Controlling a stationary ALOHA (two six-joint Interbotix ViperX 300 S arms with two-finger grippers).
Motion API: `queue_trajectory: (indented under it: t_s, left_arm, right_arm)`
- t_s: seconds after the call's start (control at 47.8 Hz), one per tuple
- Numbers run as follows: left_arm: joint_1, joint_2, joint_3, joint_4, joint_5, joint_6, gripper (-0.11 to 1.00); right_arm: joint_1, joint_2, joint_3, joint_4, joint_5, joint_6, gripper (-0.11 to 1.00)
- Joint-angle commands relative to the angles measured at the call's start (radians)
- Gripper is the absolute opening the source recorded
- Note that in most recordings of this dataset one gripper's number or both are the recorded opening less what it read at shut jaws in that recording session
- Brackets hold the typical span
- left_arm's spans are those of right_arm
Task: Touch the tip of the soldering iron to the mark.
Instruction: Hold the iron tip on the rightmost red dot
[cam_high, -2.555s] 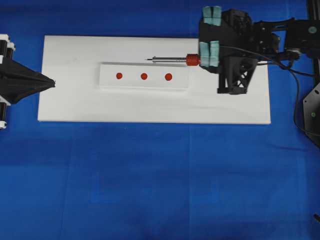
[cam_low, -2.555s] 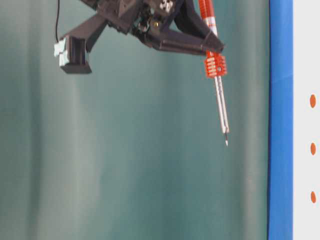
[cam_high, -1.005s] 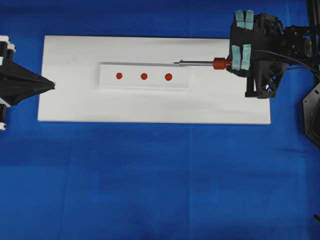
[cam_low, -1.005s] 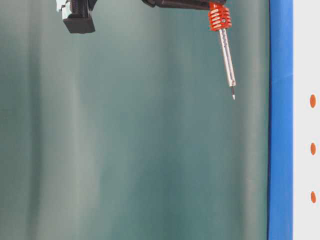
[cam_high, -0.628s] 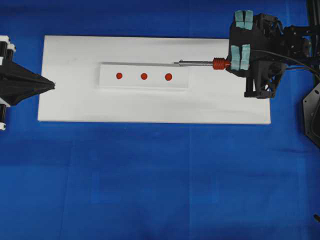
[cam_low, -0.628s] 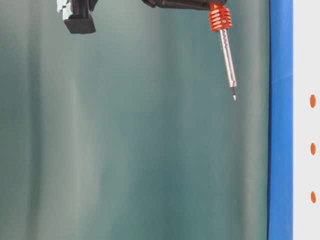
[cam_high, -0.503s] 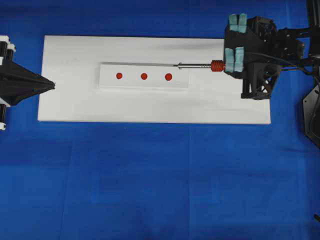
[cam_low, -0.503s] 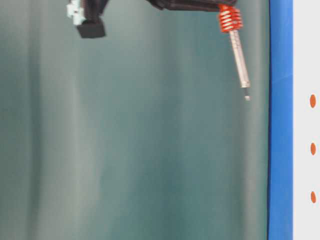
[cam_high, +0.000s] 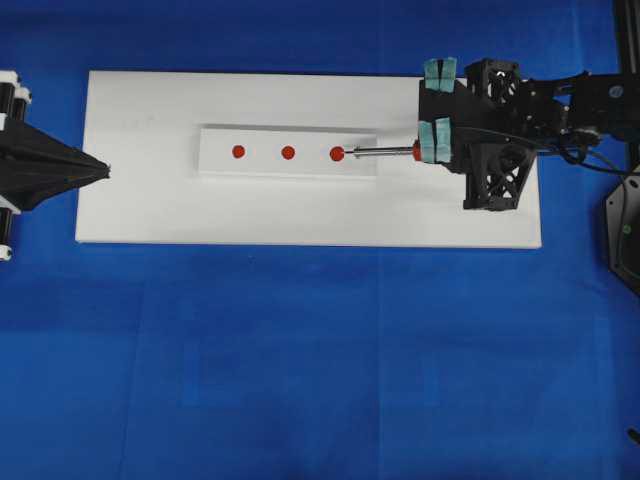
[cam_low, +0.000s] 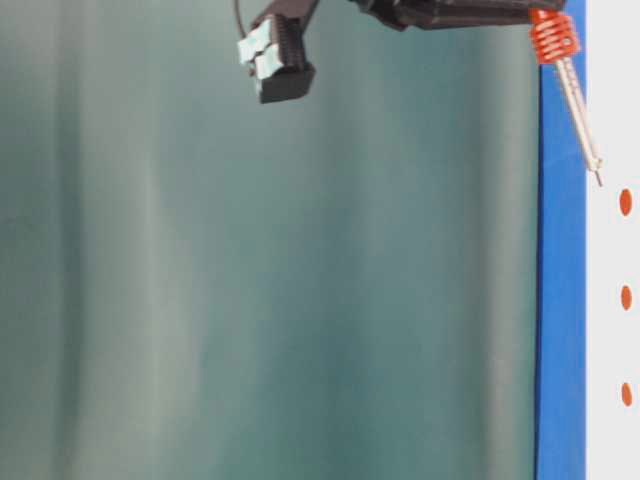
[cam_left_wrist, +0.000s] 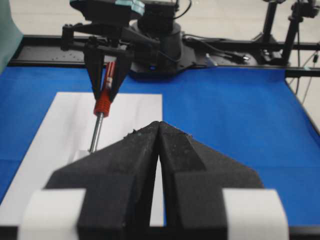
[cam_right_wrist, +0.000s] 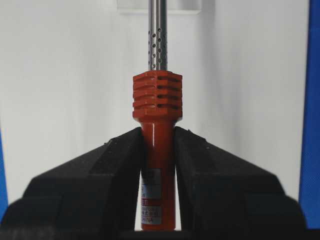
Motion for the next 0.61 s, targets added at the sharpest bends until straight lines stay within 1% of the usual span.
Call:
queue_trajectory:
  t_s: [0.0, 0.209, 0.586]
  left_arm:
    - [-0.003, 0.009, -0.011, 0.000, -0.012, -0.002, 0.00]
    - [-0.003, 0.011, -0.009, 0.000, -0.012, -0.002, 0.00]
    - [-0.003, 0.009, -0.009, 0.000, -0.014, -0.002, 0.00]
  right_arm:
    - [-0.002, 0.003, -0.003, 0.002, -0.028, 0.002, 0.06]
    - [-0.002, 0.028, 0.000, 0.002, -0.064, 0.002, 0.06]
    - [-0.002, 0.051, -0.002, 0.002, -0.060, 0.002, 0.06]
